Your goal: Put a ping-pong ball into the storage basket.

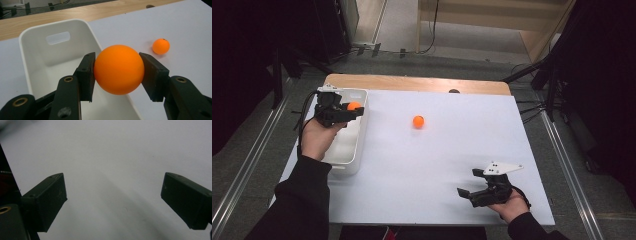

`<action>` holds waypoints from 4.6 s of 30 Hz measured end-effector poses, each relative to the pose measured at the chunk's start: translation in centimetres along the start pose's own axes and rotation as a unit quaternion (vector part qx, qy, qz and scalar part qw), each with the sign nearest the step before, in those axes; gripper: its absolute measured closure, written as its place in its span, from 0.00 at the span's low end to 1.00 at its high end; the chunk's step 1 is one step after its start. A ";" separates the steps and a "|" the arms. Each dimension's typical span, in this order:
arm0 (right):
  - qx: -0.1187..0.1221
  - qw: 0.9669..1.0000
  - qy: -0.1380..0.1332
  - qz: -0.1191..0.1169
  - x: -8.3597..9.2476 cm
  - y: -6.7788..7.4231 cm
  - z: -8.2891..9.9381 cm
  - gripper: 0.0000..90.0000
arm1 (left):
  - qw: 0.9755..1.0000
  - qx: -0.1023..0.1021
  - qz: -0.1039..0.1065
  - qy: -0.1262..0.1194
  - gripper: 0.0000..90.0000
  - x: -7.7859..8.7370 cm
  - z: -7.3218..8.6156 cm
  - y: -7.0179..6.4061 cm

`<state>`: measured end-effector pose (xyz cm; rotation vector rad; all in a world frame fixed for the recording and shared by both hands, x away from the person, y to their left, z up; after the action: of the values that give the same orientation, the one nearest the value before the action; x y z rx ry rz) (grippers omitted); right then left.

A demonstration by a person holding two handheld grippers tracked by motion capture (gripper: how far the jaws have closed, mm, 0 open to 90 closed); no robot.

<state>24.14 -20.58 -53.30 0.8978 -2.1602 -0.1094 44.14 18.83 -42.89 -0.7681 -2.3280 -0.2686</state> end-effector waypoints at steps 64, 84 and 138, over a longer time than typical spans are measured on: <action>0.006 1.000 0.002 0.002 -0.1 0.0 0.0 0.06 | 0.999 0.042 0.029 0.002 0.33 -0.5 0.3 0.3; 0.007 1.000 -0.001 0.001 -0.1 0.0 -0.1 0.06 | 0.995 0.009 0.103 -0.013 0.29 0.2 -1.4 -3.5; -0.002 1.000 -0.007 0.013 0.1 -0.5 -0.2 0.06 | 0.991 -0.044 0.124 -0.021 0.29 -2.9 -1.1 -9.7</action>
<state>24.50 -20.98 -53.31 0.8691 -2.1835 -0.1091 40.76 9.25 -43.79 -1.1048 -2.2433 -0.2478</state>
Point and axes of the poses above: each handheld gripper's, and its own axes: x roughly backward along the jaws, z roughly out of its underside, y roughly to its left, the point moved 6 cm from there along -x, roughly forward along the jaws, and after that the axes turned 8 degrees about -x, right-handed, at the moved point
